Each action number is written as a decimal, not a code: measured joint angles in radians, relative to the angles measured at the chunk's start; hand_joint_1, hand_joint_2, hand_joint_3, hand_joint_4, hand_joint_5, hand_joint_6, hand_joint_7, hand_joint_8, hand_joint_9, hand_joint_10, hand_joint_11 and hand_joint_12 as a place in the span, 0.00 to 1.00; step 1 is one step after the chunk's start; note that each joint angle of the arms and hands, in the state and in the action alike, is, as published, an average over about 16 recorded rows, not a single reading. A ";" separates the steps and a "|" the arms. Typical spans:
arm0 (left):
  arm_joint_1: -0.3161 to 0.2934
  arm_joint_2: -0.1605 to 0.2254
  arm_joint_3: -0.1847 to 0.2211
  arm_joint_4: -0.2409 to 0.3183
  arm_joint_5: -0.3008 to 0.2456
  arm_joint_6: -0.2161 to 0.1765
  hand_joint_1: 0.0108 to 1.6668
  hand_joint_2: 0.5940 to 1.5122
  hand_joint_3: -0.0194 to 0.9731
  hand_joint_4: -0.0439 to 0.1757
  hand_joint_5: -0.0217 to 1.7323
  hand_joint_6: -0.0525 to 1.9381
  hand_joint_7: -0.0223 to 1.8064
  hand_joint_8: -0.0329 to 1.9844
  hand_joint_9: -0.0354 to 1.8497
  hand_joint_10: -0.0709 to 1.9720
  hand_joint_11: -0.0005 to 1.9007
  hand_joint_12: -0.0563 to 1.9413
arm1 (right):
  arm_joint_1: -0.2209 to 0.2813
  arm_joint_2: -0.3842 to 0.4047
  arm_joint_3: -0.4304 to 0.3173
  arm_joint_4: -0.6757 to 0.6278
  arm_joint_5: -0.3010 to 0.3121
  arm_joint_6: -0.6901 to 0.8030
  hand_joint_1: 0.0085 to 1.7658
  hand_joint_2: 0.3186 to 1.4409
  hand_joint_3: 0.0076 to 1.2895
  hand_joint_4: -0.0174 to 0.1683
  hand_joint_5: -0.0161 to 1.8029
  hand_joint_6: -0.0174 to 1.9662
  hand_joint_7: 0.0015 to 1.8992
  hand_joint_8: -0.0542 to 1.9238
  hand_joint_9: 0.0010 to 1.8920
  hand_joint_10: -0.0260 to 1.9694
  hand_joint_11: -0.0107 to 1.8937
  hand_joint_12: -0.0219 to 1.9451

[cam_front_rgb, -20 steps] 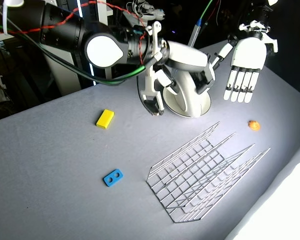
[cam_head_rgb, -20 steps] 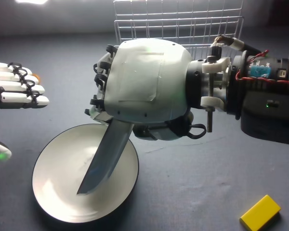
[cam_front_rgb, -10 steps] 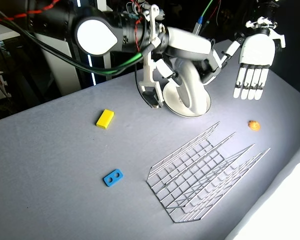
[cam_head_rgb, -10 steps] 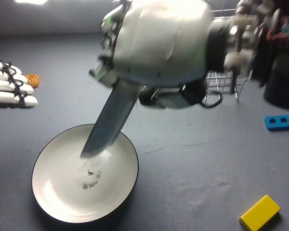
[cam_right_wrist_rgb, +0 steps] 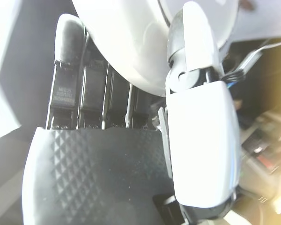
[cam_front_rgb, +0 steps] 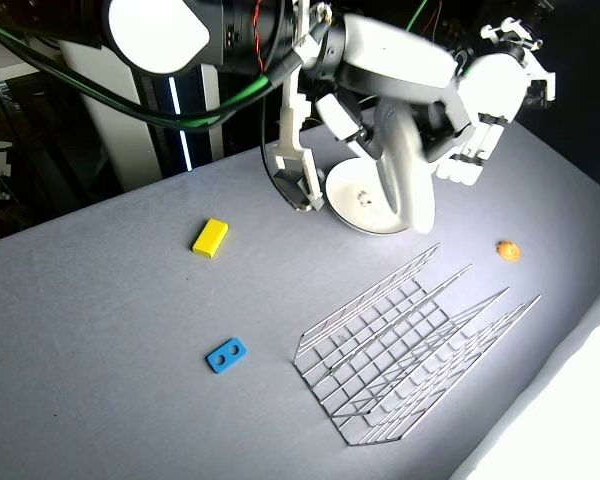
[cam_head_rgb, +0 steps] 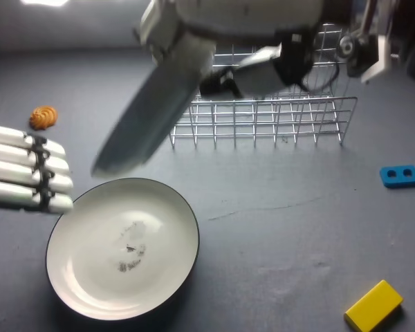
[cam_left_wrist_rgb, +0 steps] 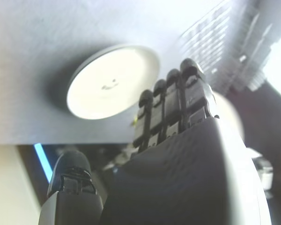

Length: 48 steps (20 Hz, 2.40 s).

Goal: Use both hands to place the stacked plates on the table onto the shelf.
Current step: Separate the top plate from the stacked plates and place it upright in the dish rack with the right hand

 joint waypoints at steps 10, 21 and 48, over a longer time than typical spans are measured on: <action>-0.041 -0.022 -0.065 0.155 -0.067 0.000 0.00 0.63 0.03 0.19 0.07 0.04 0.06 0.01 0.06 0.04 0.01 0.12 | 0.042 0.015 0.054 0.044 0.014 0.184 0.67 0.64 0.00 0.09 0.48 0.56 0.51 0.58 0.45 0.56 0.31 0.88; -0.041 -0.045 -0.092 0.255 0.056 -0.006 0.00 0.62 0.03 0.19 0.05 0.04 0.04 0.01 0.04 0.04 0.01 0.08 | 0.026 0.020 0.099 0.174 0.084 0.221 0.70 0.65 0.00 0.06 0.46 0.56 0.51 0.58 0.45 0.57 0.32 0.87; 0.182 -0.045 -0.170 -0.060 0.341 -0.012 0.00 0.61 0.03 0.18 0.05 0.03 0.04 0.01 0.03 0.04 0.01 0.04 | -0.048 -0.037 0.290 0.620 0.073 0.063 0.69 0.67 0.00 0.06 0.47 0.54 0.50 0.60 0.44 0.60 0.31 0.92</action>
